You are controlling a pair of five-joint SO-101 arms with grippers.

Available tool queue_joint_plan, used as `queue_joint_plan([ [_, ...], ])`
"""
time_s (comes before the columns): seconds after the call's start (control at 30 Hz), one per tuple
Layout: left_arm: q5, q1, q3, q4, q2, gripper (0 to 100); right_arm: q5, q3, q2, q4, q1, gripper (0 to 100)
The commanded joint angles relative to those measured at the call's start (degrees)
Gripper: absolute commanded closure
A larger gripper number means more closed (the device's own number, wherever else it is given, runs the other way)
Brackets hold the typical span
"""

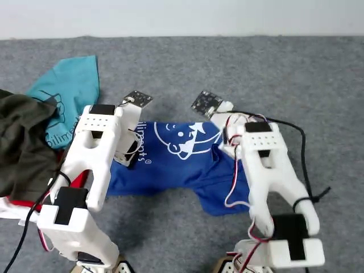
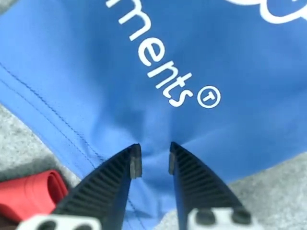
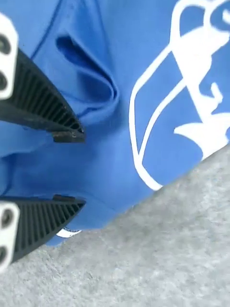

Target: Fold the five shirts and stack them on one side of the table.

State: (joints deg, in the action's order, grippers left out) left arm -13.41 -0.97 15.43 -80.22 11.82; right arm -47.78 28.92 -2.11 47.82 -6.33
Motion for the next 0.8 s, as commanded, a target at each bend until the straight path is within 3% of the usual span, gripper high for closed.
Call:
queue_joint_plan([
  [0.0, 0.26, -0.44, -0.22, -0.26, -0.44, 89, 2.73, -5.63, 3.82, -2.42, 2.77, 80.7],
  [0.07, 0.26, -0.44, -0.22, -0.26, -0.44, 89, 4.48, -8.44, 5.58, -1.63, 3.38, 80.6],
  [0.27, 0.26, -0.44, -0.22, -0.26, -0.44, 89, 5.01, -13.27, 3.03, 17.01, 0.13, 80.8],
  [0.4, 0.26, -0.44, -0.13, -0.26, -0.44, 89, 5.01, -13.1, 0.92, 23.69, -1.27, 80.8],
  [0.77, 0.26, -0.44, -0.13, -0.26, -0.44, 89, 5.27, -2.9, 0.4, 15.43, -2.42, 80.8],
])
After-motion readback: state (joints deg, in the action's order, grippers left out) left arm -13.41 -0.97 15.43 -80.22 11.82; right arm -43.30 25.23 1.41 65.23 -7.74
